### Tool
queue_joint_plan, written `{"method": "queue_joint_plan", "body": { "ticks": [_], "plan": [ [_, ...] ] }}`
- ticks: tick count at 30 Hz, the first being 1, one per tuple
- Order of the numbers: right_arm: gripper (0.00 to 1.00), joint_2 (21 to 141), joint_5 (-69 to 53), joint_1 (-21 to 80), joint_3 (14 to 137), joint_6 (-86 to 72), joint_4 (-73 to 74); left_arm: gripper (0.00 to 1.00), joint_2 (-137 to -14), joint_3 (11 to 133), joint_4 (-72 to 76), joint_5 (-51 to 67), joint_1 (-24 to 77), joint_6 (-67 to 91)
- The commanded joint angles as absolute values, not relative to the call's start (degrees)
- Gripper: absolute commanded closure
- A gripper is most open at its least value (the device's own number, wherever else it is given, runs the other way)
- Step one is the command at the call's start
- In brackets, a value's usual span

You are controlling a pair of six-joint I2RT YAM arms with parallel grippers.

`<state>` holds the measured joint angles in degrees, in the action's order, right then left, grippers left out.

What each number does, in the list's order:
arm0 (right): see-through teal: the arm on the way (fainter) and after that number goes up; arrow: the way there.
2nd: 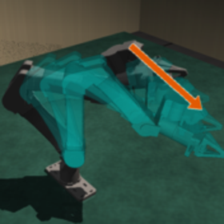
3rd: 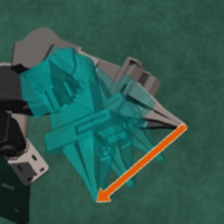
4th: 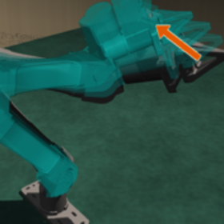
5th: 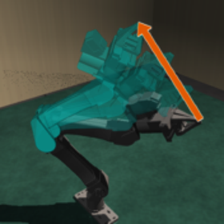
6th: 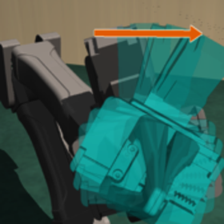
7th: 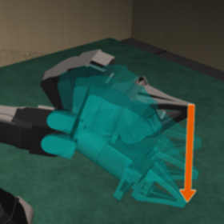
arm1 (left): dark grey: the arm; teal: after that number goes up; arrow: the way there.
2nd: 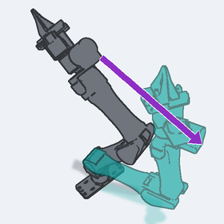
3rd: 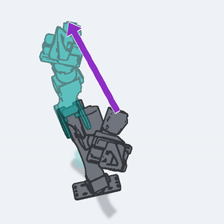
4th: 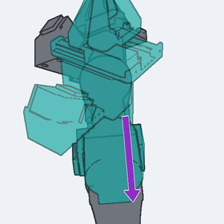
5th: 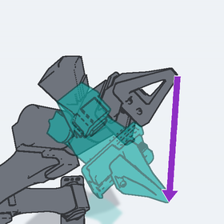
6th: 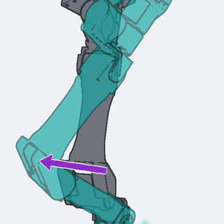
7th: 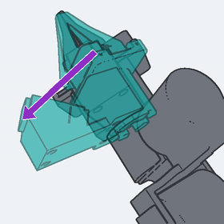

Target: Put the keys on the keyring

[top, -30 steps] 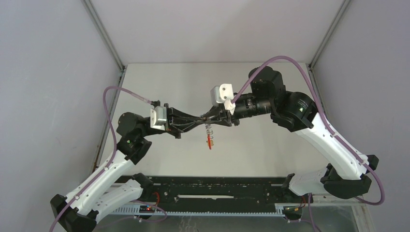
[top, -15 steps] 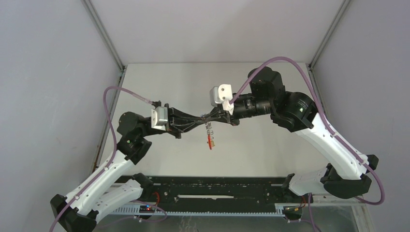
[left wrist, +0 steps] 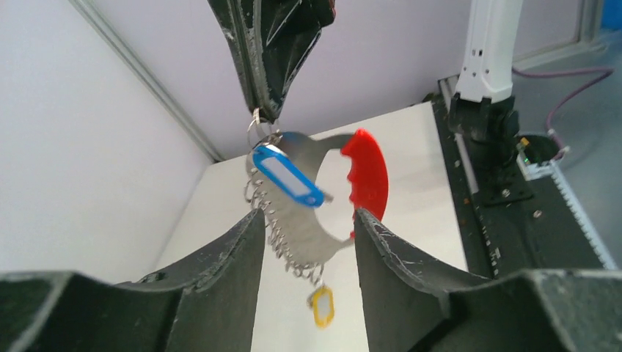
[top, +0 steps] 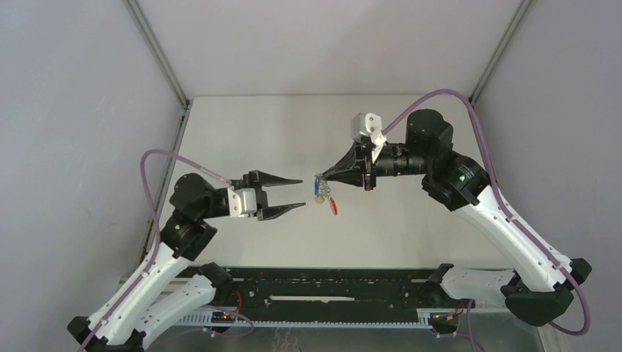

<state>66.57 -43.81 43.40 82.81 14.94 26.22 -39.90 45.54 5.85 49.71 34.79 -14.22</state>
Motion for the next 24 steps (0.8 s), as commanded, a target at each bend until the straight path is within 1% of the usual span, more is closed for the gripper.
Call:
{"method": "queue_joint_plan", "body": {
  "ticks": [1, 4, 7, 11, 15, 18, 24],
  "plan": [
    [1.00, 65.76, -51.55, 43.33, 83.35, 10.58, 23.52, 0.47, -38.60, 50.60, -1.45, 50.77, 34.28, -26.04],
    [1.00, 67.71, -54.15, 43.60, 84.74, 11.38, 27.83, 0.45, -40.46, 52.34, -2.16, 52.97, 34.28, -28.79],
    [1.00, 69.54, -53.68, 44.30, 87.26, 12.82, 32.16, 0.44, -41.87, 54.39, -2.17, 53.85, 34.28, -28.77],
    [1.00, 70.57, -53.09, 45.52, 88.16, 13.80, 33.18, 0.44, -42.54, 54.37, -2.14, 57.51, 34.43, -26.44],
    [1.00, 71.81, -53.29, 46.17, 89.38, 14.34, 34.33, 0.49, -42.78, 53.93, -3.16, 60.19, 34.52, -25.26],
    [1.00, 72.60, -53.35, 46.77, 90.31, 15.41, 35.65, 0.52, -42.71, 53.63, -5.25, 59.45, 34.54, -27.41],
    [1.00, 73.65, -52.92, 47.18, 91.15, 15.84, 37.00, 0.63, -42.67, 53.01, -5.98, 58.10, 34.54, -30.05]
  ]
}}
